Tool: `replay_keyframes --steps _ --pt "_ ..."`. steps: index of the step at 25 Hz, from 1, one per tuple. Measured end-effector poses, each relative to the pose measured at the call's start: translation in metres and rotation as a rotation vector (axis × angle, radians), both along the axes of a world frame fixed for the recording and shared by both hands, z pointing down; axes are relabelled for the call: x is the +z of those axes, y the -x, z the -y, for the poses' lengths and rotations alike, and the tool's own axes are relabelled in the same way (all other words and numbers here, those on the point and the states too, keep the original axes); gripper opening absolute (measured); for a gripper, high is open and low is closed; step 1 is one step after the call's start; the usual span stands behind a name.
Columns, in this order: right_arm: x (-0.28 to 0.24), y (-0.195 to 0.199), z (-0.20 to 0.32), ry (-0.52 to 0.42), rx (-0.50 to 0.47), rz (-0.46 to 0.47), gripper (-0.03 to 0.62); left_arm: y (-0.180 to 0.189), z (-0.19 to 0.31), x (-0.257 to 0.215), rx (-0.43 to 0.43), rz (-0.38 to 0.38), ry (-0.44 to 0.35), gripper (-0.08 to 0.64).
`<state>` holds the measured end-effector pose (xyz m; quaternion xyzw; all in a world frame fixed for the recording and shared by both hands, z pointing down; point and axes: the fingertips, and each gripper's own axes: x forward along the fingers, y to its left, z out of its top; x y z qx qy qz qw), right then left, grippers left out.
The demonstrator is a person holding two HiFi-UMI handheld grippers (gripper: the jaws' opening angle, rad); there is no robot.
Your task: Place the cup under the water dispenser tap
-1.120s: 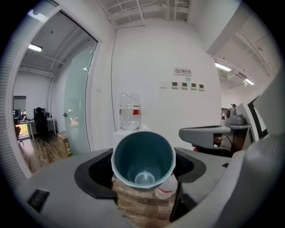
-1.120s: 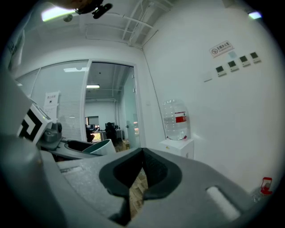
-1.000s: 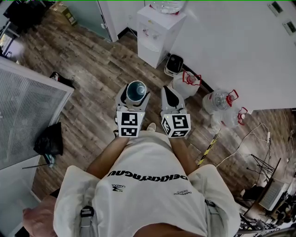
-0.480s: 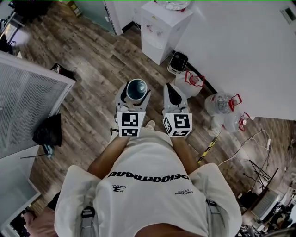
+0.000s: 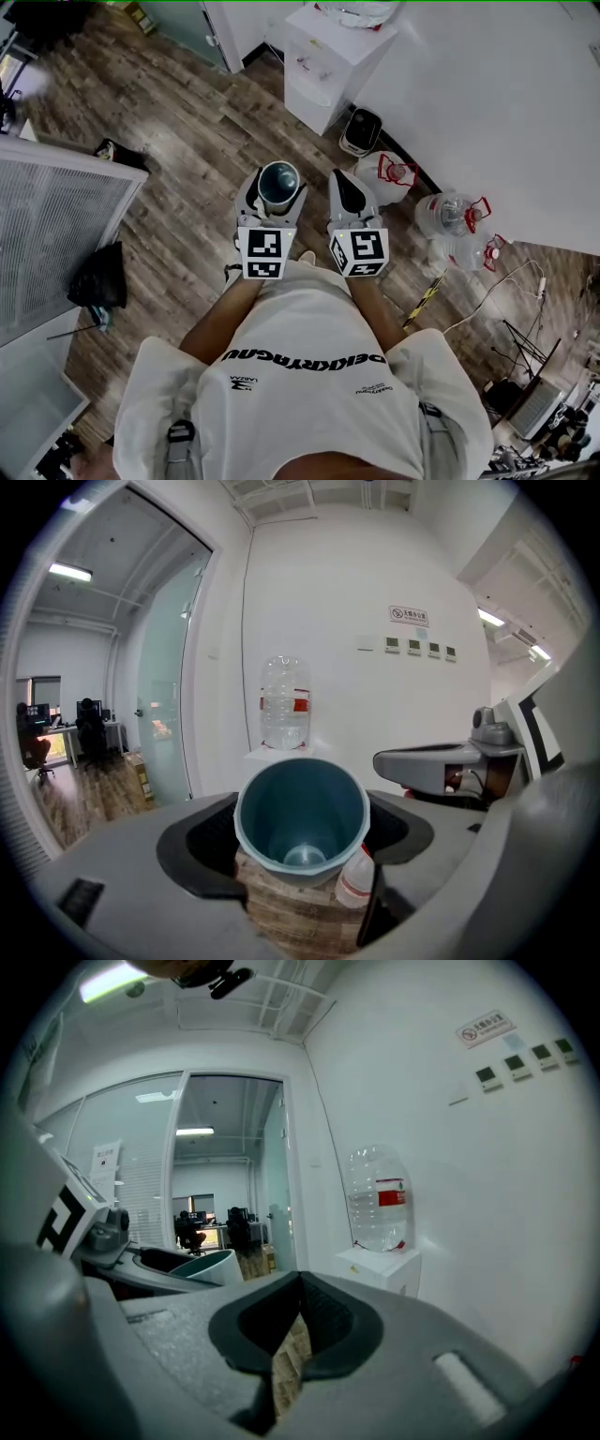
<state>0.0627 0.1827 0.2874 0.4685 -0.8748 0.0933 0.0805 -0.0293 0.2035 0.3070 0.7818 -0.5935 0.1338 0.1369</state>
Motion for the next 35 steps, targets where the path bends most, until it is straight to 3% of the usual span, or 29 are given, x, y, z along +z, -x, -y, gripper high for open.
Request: replay_keyframes --steps 13,23,28,35 --pt "-0.002 0.070 0.134 0.021 0.136 -0.020 -0.002 0.066 0.145 0.002 0.152 -0.013 0.034 0.368" --pt "0.020 0.099 0.194 0.060 0.238 -0.037 -0.002 0.092 0.207 0.025 0.276 -0.013 0.074 0.368" --pt "0.028 0.111 0.210 0.063 0.236 -0.054 -0.002 0.096 0.222 0.044 0.295 -0.010 0.099 0.368" --pt "0.051 0.090 0.249 0.094 0.240 -0.052 -0.002 0.079 0.257 0.073 0.273 0.012 0.132 0.368"
